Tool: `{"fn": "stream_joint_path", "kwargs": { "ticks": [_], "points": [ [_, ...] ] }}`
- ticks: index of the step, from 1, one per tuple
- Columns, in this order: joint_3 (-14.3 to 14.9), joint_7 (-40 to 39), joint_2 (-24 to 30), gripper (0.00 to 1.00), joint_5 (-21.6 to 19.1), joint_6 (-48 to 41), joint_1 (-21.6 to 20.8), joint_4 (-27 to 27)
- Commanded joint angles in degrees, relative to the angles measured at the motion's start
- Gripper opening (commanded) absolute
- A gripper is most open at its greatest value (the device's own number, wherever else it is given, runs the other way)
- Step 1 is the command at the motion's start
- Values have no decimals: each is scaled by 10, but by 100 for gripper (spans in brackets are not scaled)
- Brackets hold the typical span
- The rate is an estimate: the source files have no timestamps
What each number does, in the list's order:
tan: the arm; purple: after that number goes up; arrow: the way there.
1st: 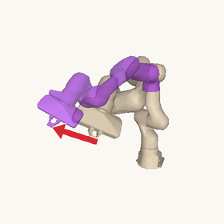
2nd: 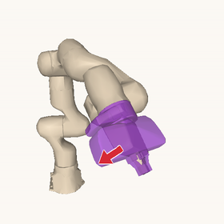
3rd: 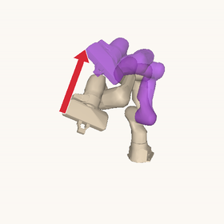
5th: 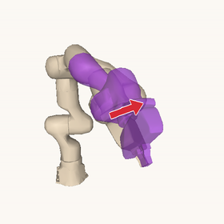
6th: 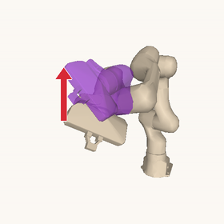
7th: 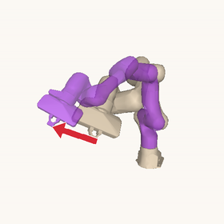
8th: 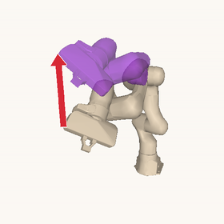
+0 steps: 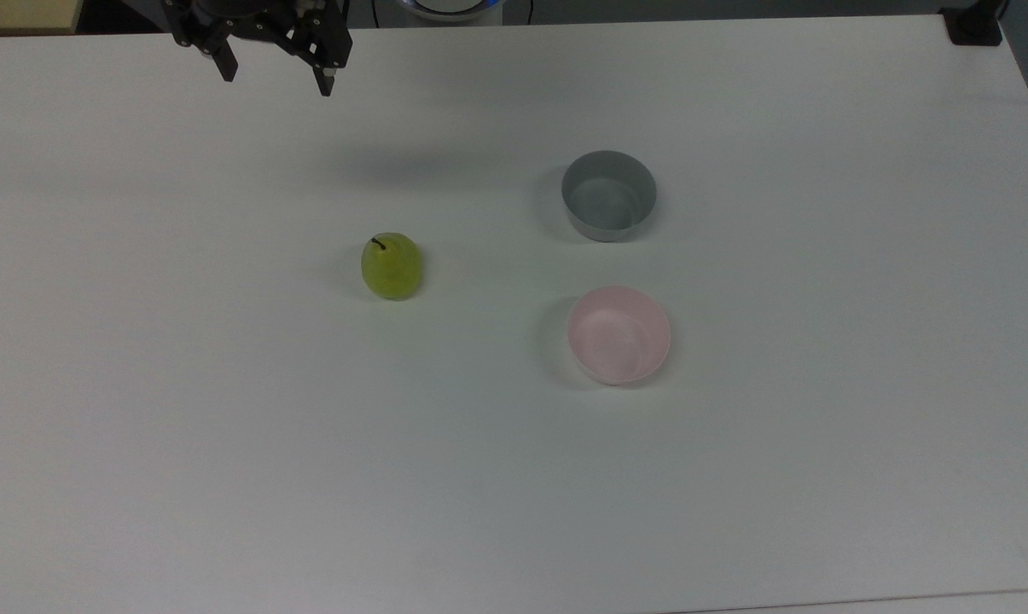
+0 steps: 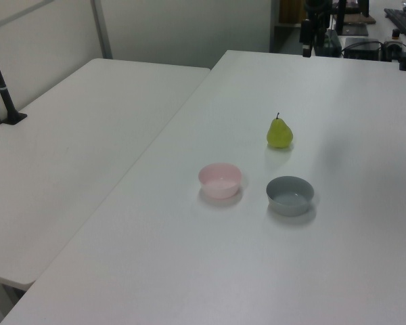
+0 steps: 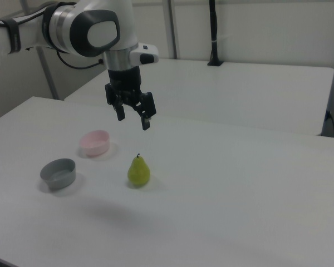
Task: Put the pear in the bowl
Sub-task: 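Move the open gripper down over the yellow-green pear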
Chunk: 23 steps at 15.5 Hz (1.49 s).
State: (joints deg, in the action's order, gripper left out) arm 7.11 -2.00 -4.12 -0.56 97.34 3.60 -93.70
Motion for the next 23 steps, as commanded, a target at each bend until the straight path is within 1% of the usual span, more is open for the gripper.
{"fn": "stream_joint_path", "kwargs": {
  "ticks": [1,5,6,9,12,13,18,21,23],
  "points": [
    [3,-12,-9,100,-14,-9,-6,-1],
    [-2,-23,-33,100,-15,3,-9,-1],
    [-3,-23,-41,100,-15,13,-17,-1],
    [-3,-26,-66,100,-9,29,-21,-3],
    [-3,-70,-99,100,-7,51,-30,-6],
    [-3,-73,-111,100,-7,59,-32,-9],
    [-2,-67,-153,100,-7,110,-59,-23],
    [-2,-71,-169,100,-3,117,-61,-24],
    [-2,-71,-179,100,8,118,-61,-24]
  ]
}}
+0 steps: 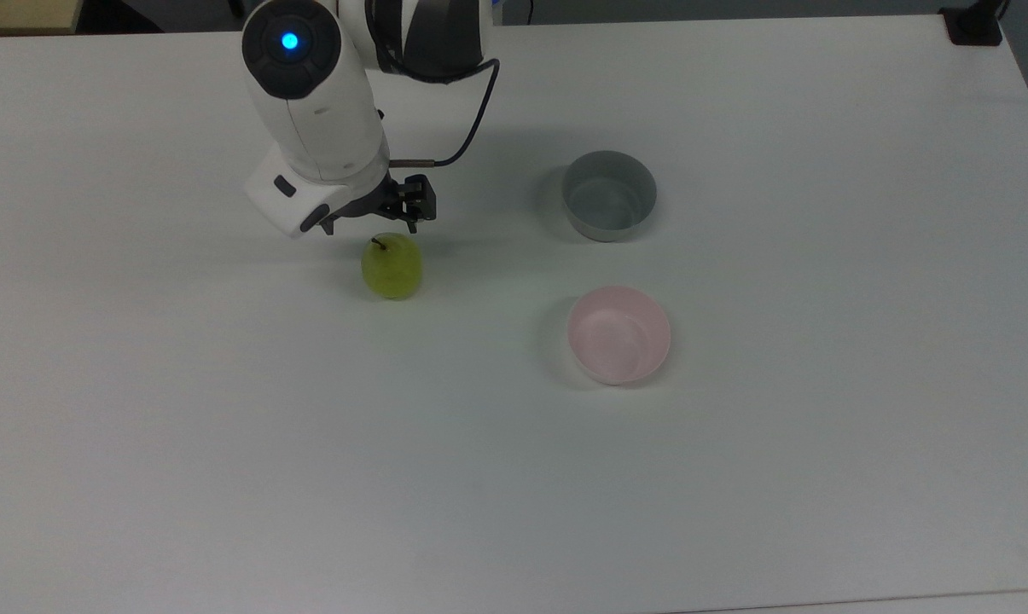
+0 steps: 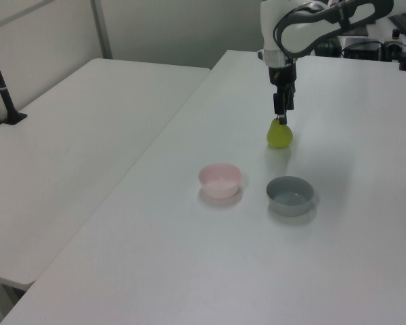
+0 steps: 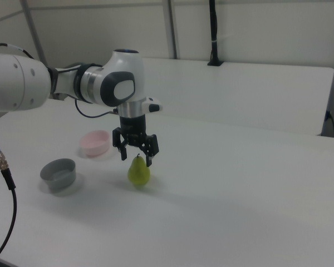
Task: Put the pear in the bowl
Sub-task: 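Close the gripper around the pear's body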
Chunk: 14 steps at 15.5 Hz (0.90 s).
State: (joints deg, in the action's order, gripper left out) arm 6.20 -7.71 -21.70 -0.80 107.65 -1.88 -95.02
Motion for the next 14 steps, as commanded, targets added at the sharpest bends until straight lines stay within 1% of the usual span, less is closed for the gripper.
{"fn": "stream_joint_path", "kwargs": {
  "ticks": [1,4,6,9,10,13,14],
  "points": [
    [7,-14,-10,100,12,15,-8,-10],
    [7,-15,-18,100,21,15,-8,-10],
    [7,-15,-31,100,30,19,-17,-10],
    [7,-13,-33,99,30,45,-19,-20],
    [7,-11,-33,93,30,48,-20,-21],
    [7,-2,-33,79,30,57,-21,-20],
    [7,4,-33,70,30,59,-21,-20]
  ]
}}
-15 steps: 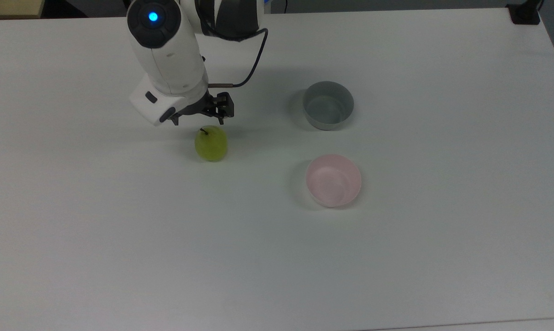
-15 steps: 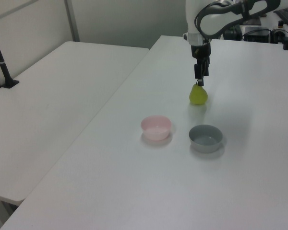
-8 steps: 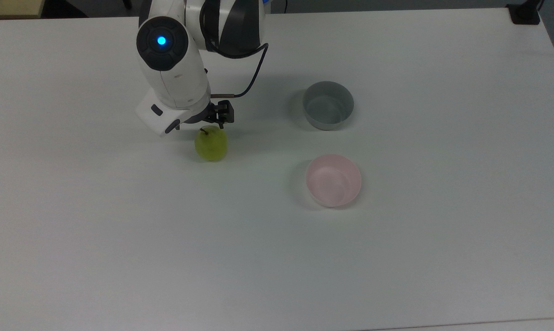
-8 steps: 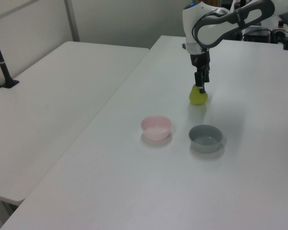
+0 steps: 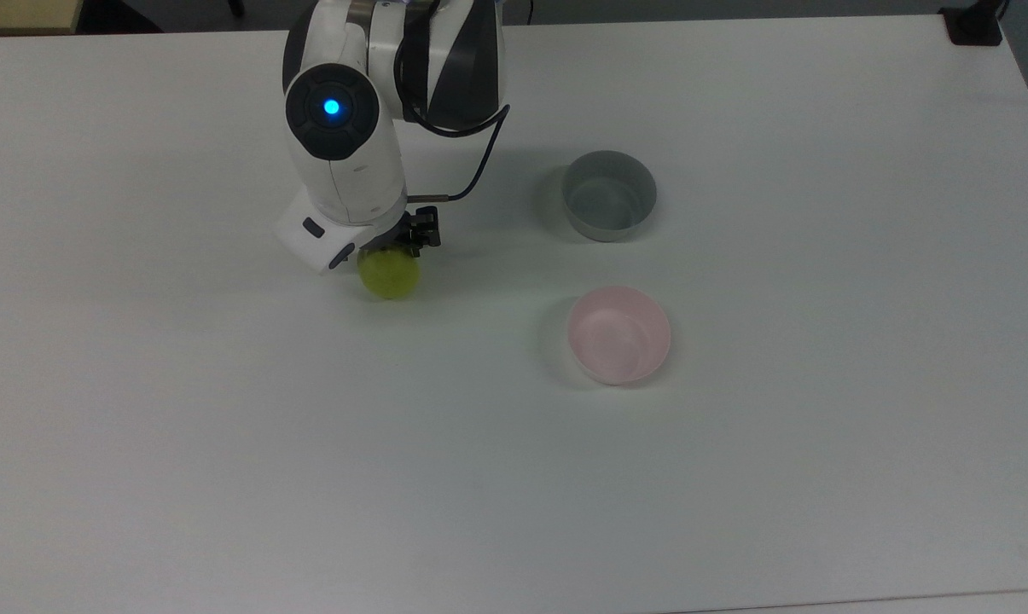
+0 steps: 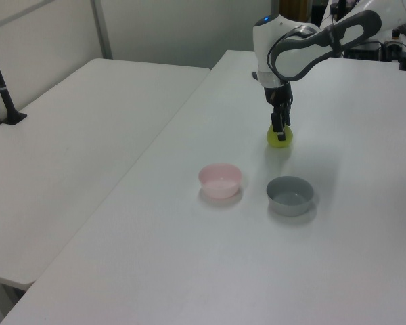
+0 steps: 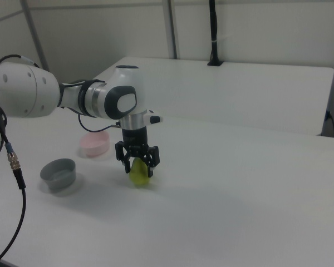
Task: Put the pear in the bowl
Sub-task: 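Close the gripper around the pear's body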
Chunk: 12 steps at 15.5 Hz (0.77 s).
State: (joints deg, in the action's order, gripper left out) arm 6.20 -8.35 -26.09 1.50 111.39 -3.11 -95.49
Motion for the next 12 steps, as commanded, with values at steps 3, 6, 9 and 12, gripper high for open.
{"fn": "stream_joint_path", "kwargs": {
  "ticks": [3,6,9,12],
  "points": [
    [7,19,10,39,5,22,-16,-15],
    [7,22,16,21,3,16,-15,-13],
    [8,22,59,20,1,-13,-11,-8],
    [14,25,93,20,-4,-97,-10,35]
  ]
}}
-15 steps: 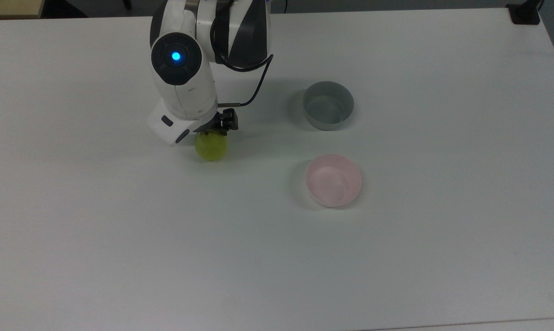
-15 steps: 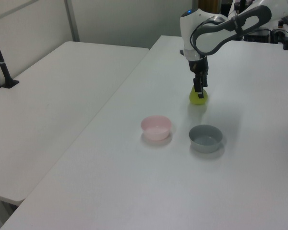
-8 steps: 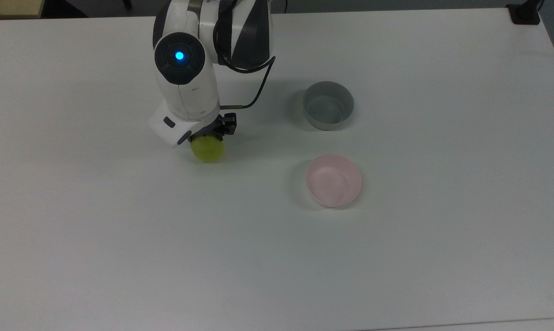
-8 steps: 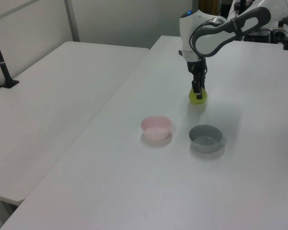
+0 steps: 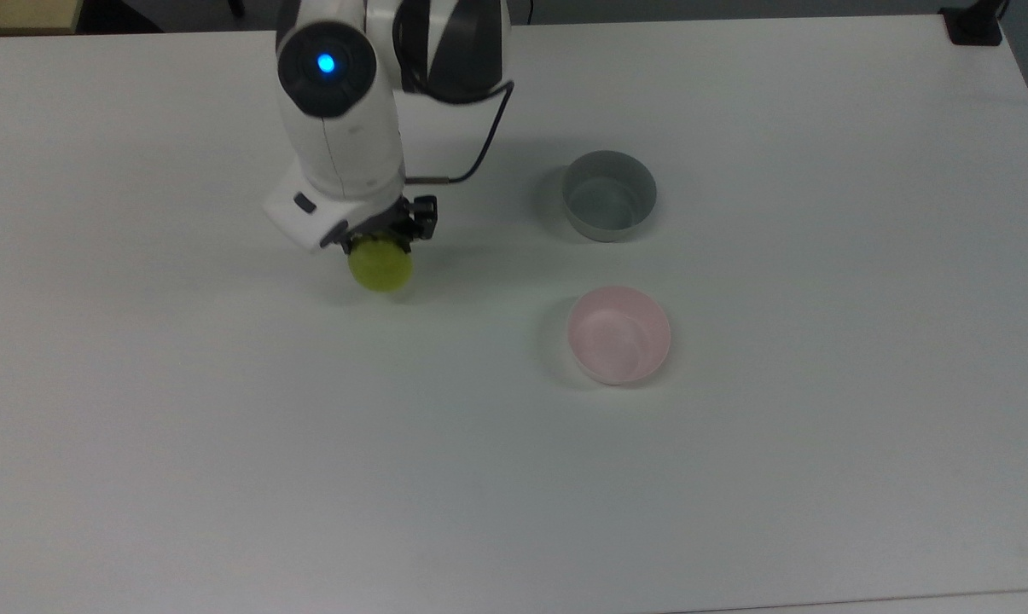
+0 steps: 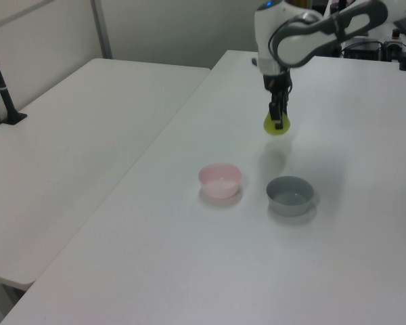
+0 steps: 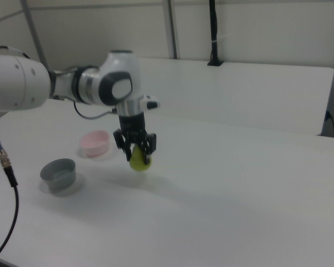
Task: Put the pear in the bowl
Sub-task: 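Lift the pear and carry it over the pink bowl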
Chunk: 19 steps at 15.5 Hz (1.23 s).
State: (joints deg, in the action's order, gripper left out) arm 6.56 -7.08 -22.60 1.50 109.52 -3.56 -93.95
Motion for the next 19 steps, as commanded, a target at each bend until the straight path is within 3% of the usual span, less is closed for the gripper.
{"fn": "stream_joint_path", "kwargs": {
  "ticks": [1,9,13,15,19],
  "points": [
    [12,13,60,20,-4,-103,-5,37],
    [3,79,54,20,-16,-119,-16,75],
    [2,126,49,20,-31,-112,-66,90],
    [2,161,45,20,-49,-75,-85,90],
    [3,244,24,20,-49,-2,-135,90]
  ]
}}
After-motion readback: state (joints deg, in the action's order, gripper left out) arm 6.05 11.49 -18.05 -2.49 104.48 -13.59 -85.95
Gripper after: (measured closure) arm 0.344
